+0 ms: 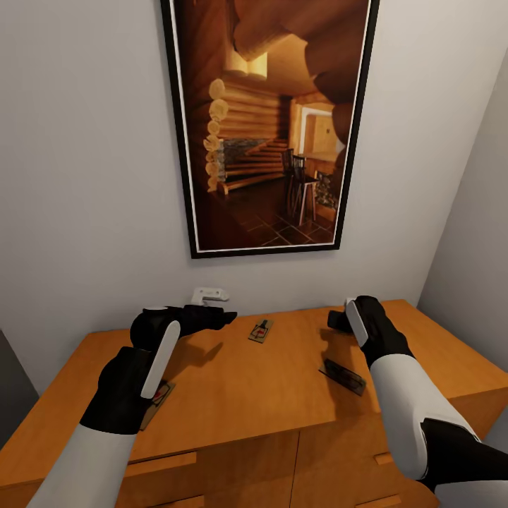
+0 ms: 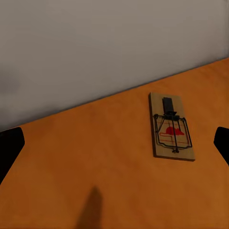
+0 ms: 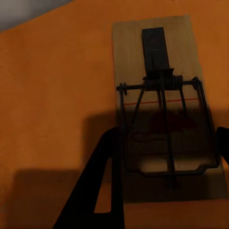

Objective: Take the four mousetraps from the cabinet in the bathroom and place them on the bathroom floor. Make sure all four end up on the same floor surface, and ensure that at least two of them are either under or directly next to the same bathroom sink.

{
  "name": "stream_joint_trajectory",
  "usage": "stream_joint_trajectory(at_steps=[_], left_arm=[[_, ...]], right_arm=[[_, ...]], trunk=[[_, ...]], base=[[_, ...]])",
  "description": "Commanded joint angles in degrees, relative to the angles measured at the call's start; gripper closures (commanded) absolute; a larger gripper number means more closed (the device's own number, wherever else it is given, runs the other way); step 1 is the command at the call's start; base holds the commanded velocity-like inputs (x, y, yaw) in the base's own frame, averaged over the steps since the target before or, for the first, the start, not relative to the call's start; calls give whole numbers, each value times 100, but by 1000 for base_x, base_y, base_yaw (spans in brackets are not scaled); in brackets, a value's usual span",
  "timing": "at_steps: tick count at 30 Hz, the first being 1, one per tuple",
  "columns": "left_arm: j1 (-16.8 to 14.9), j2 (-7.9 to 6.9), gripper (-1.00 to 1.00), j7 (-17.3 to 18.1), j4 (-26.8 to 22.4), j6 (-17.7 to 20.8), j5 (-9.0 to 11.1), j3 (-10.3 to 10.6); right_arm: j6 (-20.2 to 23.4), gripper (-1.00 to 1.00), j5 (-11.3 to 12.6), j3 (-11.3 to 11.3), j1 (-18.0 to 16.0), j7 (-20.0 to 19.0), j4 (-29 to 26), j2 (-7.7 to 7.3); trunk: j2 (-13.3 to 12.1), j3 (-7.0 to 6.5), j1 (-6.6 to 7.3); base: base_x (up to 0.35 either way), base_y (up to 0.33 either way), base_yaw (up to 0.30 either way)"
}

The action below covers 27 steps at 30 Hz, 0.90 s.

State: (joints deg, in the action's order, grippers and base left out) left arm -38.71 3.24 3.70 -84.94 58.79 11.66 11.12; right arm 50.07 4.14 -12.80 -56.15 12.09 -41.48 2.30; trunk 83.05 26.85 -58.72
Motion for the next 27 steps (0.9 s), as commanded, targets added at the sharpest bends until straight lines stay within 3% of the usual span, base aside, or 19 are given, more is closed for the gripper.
stream_joint_trajectory(at_steps=[1, 19, 23, 27], left_arm=[[-5, 1, -100, 26, -5, 26, -15, -5], [-5, 1, -100, 26, -5, 27, -15, -5], [-5, 3, -100, 26, -5, 20, -15, -5], [-5, 32, -100, 26, -5, 24, -15, -5]], right_arm=[[28, 100, -19, -20, -1, 56, 326, 2], [100, 100, -58, -21, -1, 38, 284, -33], [286, 100, -69, -21, -1, 25, 47, -65], [730, 100, -66, -22, -1, 22, -540, -77]], trunk=[[3, 8, -1], [3, 8, -1], [3, 8, -1], [3, 8, -1]], base=[[0, 0, 0], [0, 0, 0], [0, 0, 0], [0, 0, 0]])
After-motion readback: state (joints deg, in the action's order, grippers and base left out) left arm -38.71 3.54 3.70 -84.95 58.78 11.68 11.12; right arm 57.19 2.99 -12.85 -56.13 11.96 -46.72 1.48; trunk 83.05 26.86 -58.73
